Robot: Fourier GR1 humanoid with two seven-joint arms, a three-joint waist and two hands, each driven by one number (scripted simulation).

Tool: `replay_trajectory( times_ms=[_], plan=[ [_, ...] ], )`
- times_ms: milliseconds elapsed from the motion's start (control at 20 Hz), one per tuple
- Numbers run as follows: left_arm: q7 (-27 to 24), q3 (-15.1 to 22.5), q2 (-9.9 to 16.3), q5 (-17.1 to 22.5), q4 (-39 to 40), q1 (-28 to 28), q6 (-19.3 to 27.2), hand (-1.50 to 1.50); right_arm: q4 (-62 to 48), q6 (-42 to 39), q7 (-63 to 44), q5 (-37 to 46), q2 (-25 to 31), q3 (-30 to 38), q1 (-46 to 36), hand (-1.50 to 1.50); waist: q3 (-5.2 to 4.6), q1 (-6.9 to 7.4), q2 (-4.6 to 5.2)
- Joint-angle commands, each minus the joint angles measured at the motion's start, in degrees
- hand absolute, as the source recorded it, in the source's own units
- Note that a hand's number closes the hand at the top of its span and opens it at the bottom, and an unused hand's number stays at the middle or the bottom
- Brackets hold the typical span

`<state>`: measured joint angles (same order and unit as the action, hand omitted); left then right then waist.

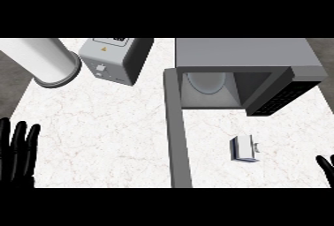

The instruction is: Pick up the milk, place it into the microwave and close the microwave

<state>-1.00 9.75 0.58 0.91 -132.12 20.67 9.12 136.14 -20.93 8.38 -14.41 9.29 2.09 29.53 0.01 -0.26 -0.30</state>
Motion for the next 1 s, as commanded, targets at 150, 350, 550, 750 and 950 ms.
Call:
replay_trajectory(
  times_ms=[150, 350, 550, 750, 950],
  plan=[
    [-4.9, -0.3, 2.9, 4.5, -9.4, 15.9, -4.9, -1.5, 1.7, -2.6, 5.4, 5.6, -3.2, 0.5, 7.2, -1.5, -0.02, 0.47, -0.08],
    [-10.9, 0.4, 1.4, 5.8, -5.5, 18.5, -7.4, -1.5, -1.9, -1.5, 7.4, 14.2, -5.8, -3.1, 4.8, -1.5, -0.03, 0.57, 0.08],
    [-15.0, -1.9, 2.7, 8.6, -9.2, 26.7, -10.8, -1.5, -4.7, -1.7, 11.8, 16.8, -7.4, -3.5, 6.6, -1.5, -0.03, 0.82, -0.02],
    [-18.8, -1.7, 1.3, 7.9, -4.7, 27.4, -12.4, -1.5, -8.7, -2.3, 16.4, 17.6, -7.5, -1.9, 7.8, -1.5, -0.01, 0.48, 0.02],
    [-20.3, -5.6, 2.7, 12.3, -8.3, 33.2, -15.7, -1.5, -14.3, -0.3, 16.3, 20.6, -7.2, -1.1, 2.0, -1.5, -0.01, 0.98, 0.05]
  ],
)
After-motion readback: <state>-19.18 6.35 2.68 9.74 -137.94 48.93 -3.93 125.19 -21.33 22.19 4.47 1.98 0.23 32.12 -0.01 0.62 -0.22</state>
